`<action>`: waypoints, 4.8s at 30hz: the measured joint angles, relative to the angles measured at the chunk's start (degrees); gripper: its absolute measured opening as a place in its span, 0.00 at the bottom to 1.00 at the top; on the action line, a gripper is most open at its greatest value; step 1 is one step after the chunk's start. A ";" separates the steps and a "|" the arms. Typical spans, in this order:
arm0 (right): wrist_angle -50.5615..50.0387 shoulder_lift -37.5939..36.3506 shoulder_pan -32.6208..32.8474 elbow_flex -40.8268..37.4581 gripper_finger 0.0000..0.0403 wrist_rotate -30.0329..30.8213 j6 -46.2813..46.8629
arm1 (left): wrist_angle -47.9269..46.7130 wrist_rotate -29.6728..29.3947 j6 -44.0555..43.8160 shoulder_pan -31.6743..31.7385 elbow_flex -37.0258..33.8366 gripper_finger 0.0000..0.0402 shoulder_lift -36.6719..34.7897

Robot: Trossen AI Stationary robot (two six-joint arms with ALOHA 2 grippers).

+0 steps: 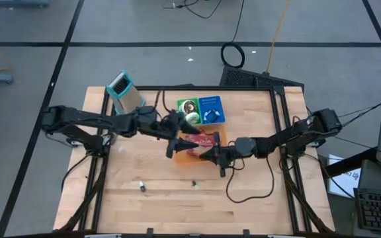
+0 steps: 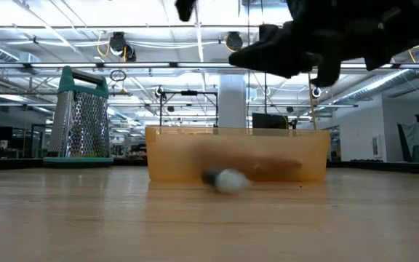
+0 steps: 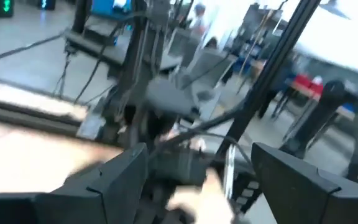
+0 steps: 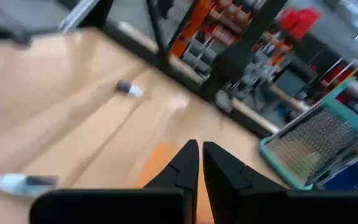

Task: Pick & Place Food Item
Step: Put the black food coloring bottle into the blue bin, then put the violet food coloring bottle into the blue bin

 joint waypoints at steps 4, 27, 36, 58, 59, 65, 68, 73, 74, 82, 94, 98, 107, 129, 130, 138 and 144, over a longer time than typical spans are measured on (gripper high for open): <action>0.56 -0.60 0.44 0.57 0.05 0.11 0.61 | -8.01 -2.48 0.33 -0.83 -0.14 0.71 -0.24; -24.14 13.89 11.84 20.27 0.61 -4.13 28.49 | -15.45 -4.65 -2.03 -8.60 -0.33 0.69 2.49; -26.68 25.82 14.14 28.73 0.67 2.47 32.78 | -11.66 -4.71 -5.45 -8.64 -0.37 0.68 2.01; -30.55 28.17 13.92 26.50 0.55 3.26 41.50 | -11.20 -6.19 -3.35 -8.51 -0.37 0.70 1.99; -29.86 28.54 13.80 26.53 0.54 2.07 42.08 | -11.20 -6.19 -3.35 -8.51 -0.37 0.70 1.99; -29.08 29.11 12.60 26.69 0.42 -0.46 44.18 | -11.23 -6.21 -3.41 -8.53 -0.37 0.70 2.01; -29.20 29.11 12.41 26.69 0.32 0.02 43.64 | -11.32 -6.21 -3.44 -8.53 -0.37 0.70 2.01; -29.28 29.13 12.28 26.69 0.14 0.17 42.67 | -11.07 -6.21 -3.60 -8.53 -0.37 0.70 2.01; -29.28 29.13 12.31 26.69 0.12 0.19 41.84 | -11.02 -6.21 -3.66 -8.53 -0.37 0.70 1.77; -36.49 20.71 11.85 26.49 0.14 3.34 33.91 | -12.10 -6.37 -0.14 -9.68 -0.39 0.70 -4.09; -53.65 4.57 1.26 26.58 0.14 15.71 29.45 | -31.55 -19.91 5.61 -17.16 -0.70 0.70 -12.23; -56.81 3.25 -6.16 26.58 0.16 15.69 29.28 | -32.18 -26.24 5.71 -20.82 -2.50 0.70 -12.43; -59.95 3.31 -22.65 26.56 0.14 15.32 28.41 | -32.34 -35.15 -3.30 -25.03 -11.72 0.70 -12.39; -40.40 3.28 -34.05 10.21 0.24 4.76 29.72 | -32.14 -41.84 -25.93 -23.94 -24.11 0.70 -12.39; -40.34 3.30 -34.05 9.90 0.24 4.76 29.79 | -32.16 -41.85 -25.94 -23.94 -24.11 0.70 -12.39; -38.99 2.89 -34.05 9.55 0.33 4.81 27.02 | -32.14 -41.23 -24.60 -23.94 -24.11 0.70 -12.39; -39.54 -2.30 -32.09 9.49 0.39 4.74 27.16 | -35.21 -27.29 -20.56 -24.16 -24.10 0.70 -12.39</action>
